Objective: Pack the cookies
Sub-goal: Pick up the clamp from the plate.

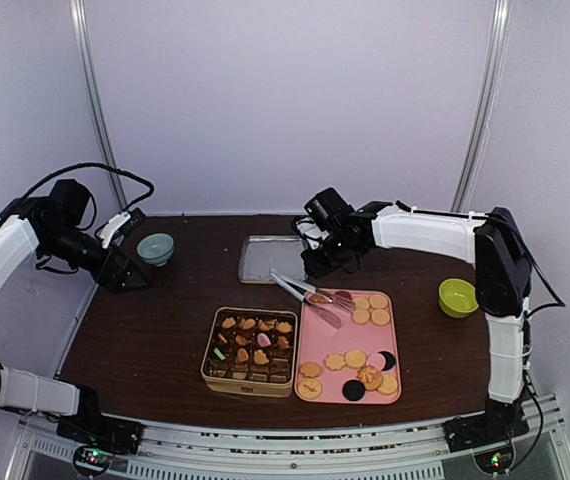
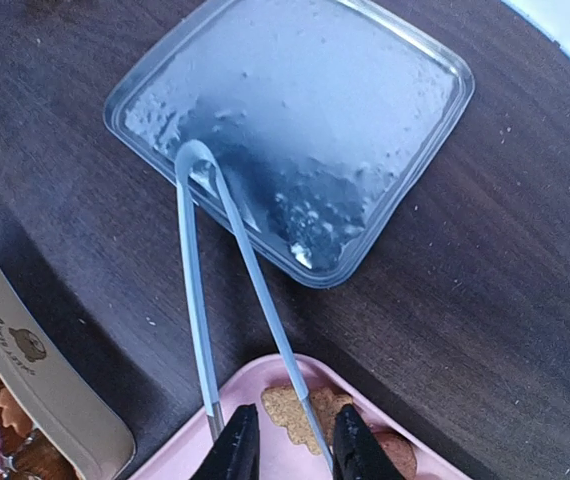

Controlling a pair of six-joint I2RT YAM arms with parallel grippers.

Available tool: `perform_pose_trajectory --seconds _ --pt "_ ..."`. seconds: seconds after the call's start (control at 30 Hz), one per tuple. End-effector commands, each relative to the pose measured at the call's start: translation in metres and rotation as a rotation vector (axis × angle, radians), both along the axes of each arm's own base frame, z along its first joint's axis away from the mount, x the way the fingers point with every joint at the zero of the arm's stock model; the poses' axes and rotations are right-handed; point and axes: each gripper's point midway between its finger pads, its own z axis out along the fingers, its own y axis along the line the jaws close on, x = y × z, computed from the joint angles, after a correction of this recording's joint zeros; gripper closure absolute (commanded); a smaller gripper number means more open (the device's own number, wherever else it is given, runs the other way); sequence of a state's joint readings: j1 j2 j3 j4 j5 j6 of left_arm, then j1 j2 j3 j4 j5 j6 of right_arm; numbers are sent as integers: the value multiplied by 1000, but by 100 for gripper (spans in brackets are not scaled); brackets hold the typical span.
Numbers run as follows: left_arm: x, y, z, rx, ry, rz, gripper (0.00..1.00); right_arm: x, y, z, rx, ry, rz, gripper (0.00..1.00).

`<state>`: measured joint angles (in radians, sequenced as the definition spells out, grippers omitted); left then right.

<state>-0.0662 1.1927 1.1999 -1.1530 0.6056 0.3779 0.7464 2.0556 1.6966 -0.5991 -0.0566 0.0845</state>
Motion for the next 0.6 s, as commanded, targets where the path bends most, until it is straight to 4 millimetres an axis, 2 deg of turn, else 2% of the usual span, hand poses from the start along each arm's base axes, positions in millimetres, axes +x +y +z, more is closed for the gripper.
perform_pose_trajectory --seconds 0.0,0.33,0.57 --pt "2 0 8 -1 -36 -15 2 -13 -3 -28 -72 95 72 74" --pt "0 2 11 11 -40 -11 2 -10 -1 -56 -102 137 85 77" --pt "-1 2 12 6 -39 -12 2 -7 -3 -54 -109 123 87 80"
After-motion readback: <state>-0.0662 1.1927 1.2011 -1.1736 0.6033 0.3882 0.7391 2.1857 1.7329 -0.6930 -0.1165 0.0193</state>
